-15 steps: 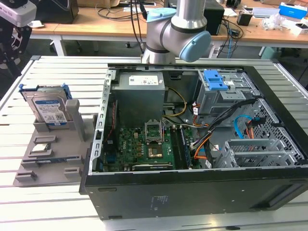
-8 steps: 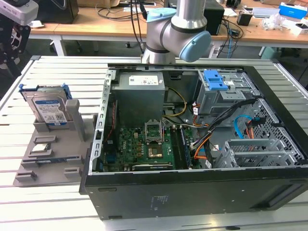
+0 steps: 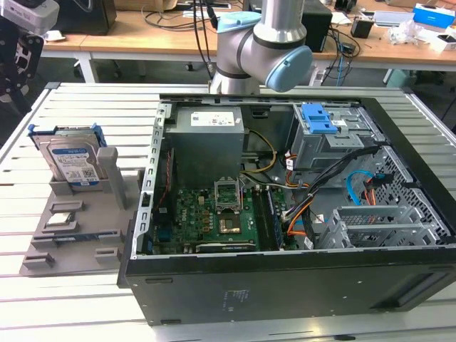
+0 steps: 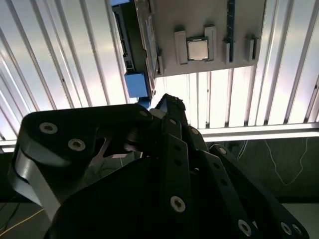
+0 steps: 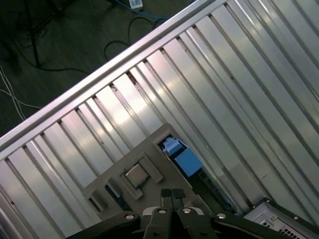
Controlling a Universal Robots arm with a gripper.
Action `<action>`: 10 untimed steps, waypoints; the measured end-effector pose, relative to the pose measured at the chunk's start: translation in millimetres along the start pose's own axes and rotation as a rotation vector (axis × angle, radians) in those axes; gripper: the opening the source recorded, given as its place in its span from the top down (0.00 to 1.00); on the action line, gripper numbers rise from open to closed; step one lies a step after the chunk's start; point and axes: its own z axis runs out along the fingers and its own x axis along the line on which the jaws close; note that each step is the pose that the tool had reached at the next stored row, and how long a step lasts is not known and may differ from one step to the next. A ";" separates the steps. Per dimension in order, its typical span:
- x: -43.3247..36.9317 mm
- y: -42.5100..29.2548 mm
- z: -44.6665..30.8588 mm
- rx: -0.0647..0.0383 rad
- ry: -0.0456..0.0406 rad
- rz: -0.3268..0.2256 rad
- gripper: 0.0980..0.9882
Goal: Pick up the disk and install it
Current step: 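Pick up the disk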
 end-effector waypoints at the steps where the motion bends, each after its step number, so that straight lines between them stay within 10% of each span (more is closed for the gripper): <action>1: 0.0 0.0 0.0 0.000 0.0003 -0.008 1.00; 10: 0.0 0.0 0.0 -0.002 0.0046 -0.102 1.00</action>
